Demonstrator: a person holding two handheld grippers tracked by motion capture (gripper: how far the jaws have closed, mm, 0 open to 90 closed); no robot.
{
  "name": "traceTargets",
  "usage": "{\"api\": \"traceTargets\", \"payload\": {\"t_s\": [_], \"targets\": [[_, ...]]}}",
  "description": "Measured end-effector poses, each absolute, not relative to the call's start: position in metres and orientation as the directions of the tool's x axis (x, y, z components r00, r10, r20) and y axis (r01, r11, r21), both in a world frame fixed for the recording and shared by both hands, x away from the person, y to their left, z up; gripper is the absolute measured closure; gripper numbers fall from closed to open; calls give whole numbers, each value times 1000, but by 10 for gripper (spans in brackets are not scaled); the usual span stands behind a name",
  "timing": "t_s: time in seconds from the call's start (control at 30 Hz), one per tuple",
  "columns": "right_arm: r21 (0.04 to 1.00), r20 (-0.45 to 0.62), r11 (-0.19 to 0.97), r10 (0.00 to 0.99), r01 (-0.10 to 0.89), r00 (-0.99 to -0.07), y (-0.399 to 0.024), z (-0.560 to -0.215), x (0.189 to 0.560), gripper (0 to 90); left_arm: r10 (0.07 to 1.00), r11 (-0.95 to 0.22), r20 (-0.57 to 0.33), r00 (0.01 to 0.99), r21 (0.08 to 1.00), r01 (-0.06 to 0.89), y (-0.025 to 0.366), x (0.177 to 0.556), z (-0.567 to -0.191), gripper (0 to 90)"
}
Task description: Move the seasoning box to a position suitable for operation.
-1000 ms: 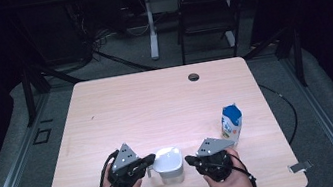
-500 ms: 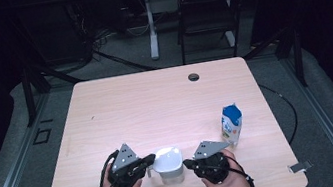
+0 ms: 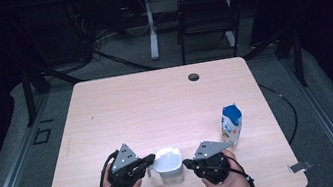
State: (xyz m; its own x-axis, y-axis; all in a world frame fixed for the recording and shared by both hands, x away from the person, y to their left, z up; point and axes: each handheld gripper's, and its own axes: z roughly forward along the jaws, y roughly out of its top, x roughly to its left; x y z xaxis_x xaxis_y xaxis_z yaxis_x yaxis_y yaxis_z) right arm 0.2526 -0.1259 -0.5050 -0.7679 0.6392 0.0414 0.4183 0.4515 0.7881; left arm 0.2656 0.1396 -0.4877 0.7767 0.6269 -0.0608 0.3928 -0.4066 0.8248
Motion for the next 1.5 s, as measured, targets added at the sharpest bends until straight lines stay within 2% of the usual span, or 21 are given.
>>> {"api": "traceTargets", "payload": {"t_s": [1.5], "targets": [[819,38,428,626,383,-779,-120,-494,246,900,637,-400,-71,767,821,408,144,265,-488,900]]}}
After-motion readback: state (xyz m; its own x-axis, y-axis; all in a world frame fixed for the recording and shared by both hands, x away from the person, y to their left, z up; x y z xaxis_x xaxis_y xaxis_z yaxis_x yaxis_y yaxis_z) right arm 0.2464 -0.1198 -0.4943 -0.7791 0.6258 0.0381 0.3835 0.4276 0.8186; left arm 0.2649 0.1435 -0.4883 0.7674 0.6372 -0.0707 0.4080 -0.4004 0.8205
